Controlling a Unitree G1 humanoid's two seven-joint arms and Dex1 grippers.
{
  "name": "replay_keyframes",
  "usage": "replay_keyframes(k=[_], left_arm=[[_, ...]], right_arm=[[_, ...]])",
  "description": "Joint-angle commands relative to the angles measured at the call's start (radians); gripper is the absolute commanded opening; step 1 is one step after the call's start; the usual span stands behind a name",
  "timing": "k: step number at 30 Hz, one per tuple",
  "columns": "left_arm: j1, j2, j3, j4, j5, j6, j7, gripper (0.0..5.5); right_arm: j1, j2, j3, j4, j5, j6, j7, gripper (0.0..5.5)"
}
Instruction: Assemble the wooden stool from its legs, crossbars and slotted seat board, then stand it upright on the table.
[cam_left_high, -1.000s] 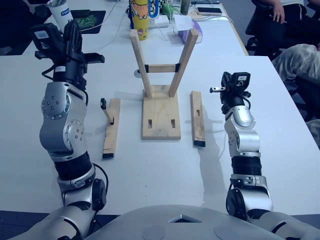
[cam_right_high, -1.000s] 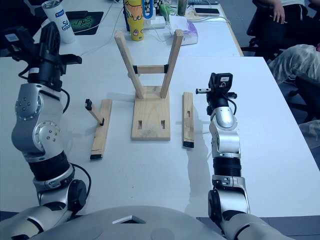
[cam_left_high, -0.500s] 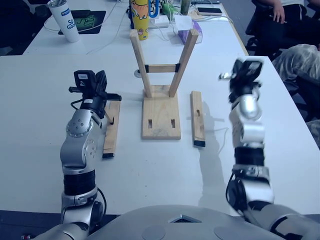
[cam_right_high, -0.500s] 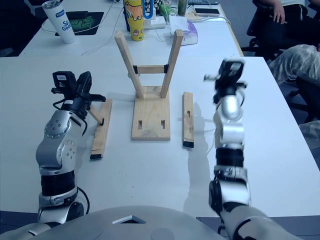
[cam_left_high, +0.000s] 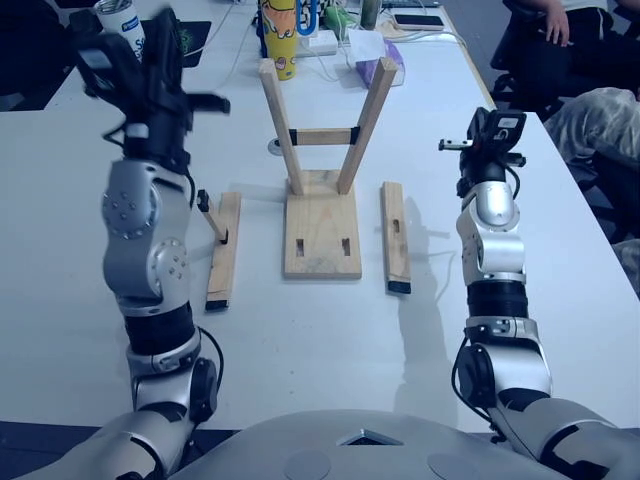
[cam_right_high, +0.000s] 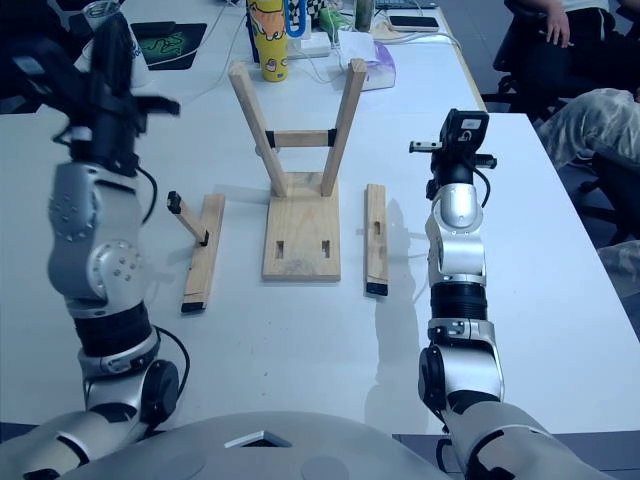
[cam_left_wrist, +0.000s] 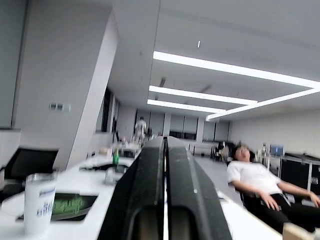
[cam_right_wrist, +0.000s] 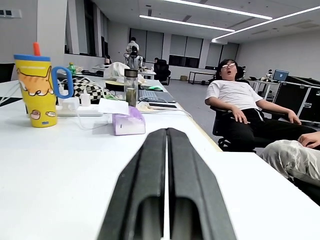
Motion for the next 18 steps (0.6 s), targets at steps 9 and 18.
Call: replay_keyframes(k=[9,18], left_arm=[[0.241,0.147,0.239,0.018,-0.047,0.224,-0.01,0.03],[0.568,0.08,0.196,-0.143,-0.197,0.519,-0.047,1.05]], right_arm=[[0.12,0.012,0.006,-0.165,-0.01,0.094,-0.006,0.0],[0.157,-0.006,-0.009,-0.229,-0.009,0.15,0.002,0.0]])
